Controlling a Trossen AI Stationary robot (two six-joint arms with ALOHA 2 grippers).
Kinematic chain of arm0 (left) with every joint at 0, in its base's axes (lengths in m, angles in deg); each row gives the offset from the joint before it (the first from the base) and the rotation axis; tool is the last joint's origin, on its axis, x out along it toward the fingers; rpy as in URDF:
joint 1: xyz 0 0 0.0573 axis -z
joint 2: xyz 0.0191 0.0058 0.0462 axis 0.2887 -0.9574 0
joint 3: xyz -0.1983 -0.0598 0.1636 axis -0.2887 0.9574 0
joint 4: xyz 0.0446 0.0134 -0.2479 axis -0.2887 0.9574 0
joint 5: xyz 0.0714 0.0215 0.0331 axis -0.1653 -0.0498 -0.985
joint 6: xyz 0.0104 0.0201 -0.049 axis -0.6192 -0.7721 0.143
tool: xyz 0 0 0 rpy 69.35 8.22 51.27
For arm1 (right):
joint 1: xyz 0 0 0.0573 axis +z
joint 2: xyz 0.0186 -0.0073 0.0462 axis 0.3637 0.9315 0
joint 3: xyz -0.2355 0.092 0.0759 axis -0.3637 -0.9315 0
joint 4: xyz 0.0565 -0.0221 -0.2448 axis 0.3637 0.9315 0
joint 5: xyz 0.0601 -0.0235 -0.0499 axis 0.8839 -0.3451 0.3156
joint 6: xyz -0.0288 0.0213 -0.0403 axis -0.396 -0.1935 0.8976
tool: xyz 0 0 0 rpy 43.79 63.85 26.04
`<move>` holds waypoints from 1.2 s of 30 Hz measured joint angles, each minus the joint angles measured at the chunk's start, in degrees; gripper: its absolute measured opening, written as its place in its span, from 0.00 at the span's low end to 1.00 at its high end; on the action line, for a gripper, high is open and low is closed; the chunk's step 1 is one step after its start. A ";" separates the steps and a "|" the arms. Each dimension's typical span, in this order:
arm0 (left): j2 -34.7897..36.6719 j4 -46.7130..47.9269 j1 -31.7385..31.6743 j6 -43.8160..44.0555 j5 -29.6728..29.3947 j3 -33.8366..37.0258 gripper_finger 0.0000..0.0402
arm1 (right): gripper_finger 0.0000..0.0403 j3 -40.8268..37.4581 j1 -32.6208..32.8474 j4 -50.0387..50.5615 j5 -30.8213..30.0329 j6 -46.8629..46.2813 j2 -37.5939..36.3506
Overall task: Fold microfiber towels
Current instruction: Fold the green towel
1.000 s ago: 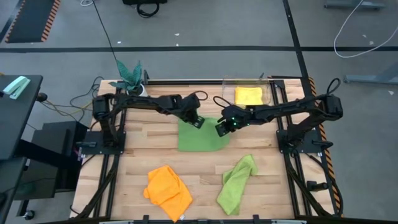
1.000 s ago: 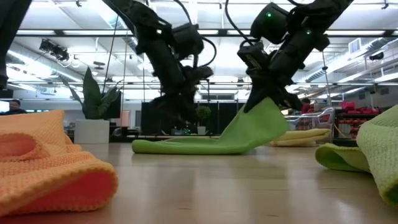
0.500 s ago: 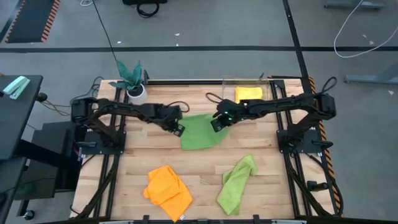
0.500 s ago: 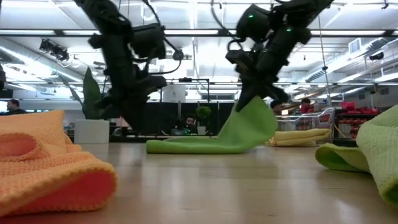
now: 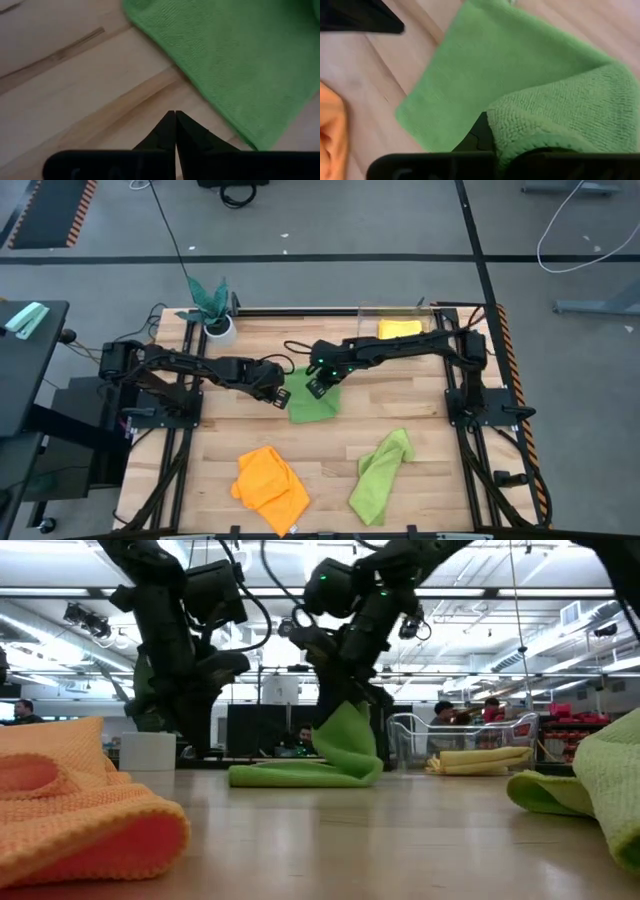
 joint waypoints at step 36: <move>-0.24 1.29 -1.65 4.16 -1.26 -0.06 0.05 | 0.34 8.17 3.45 -7.31 8.56 1.33 8.58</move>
